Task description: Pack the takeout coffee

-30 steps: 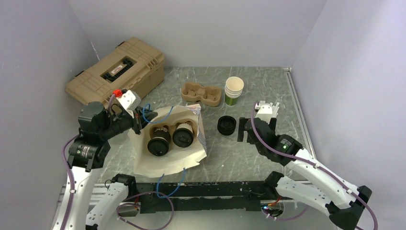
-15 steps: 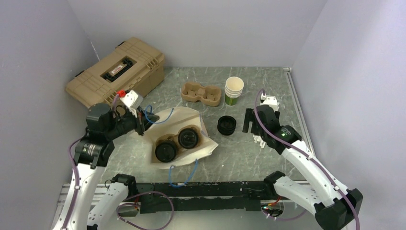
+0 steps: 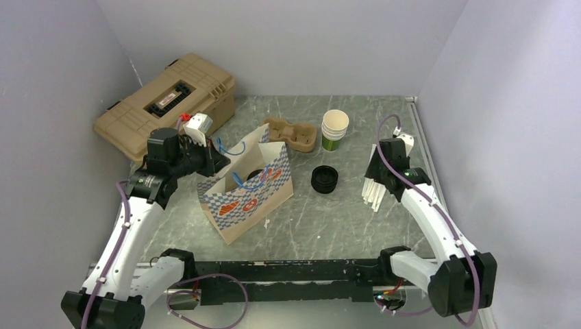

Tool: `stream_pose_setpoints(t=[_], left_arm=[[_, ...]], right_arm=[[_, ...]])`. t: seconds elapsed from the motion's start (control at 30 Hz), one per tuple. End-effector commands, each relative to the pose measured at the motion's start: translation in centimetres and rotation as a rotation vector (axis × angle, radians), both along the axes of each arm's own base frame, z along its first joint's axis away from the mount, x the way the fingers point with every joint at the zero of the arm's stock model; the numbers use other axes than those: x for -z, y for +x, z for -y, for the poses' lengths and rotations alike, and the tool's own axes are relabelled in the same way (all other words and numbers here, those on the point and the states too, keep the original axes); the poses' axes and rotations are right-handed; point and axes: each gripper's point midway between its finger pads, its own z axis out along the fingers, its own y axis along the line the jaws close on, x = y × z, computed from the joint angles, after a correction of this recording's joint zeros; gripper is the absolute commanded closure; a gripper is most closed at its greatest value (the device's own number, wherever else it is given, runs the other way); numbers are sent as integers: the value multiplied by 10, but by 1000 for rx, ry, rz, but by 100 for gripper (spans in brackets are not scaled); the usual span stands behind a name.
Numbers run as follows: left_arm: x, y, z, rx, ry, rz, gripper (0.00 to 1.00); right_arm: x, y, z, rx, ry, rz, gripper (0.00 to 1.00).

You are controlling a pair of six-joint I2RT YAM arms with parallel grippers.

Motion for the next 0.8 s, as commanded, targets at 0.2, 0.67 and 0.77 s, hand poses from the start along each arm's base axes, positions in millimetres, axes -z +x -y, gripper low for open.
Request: stream_pose_setpoints(t=[0.2,0.67,0.77], left_arm=[[-3,14,-21,-148,28,62,100],[-2,1,-23,-138,67,83,100],[-2,0,-23,-139,67,83,100]], right_arm=[[52,35,27,141,128,-53,46],[94,53,51,210,134,-142,61],[96,57,50,204,147,-147,62]])
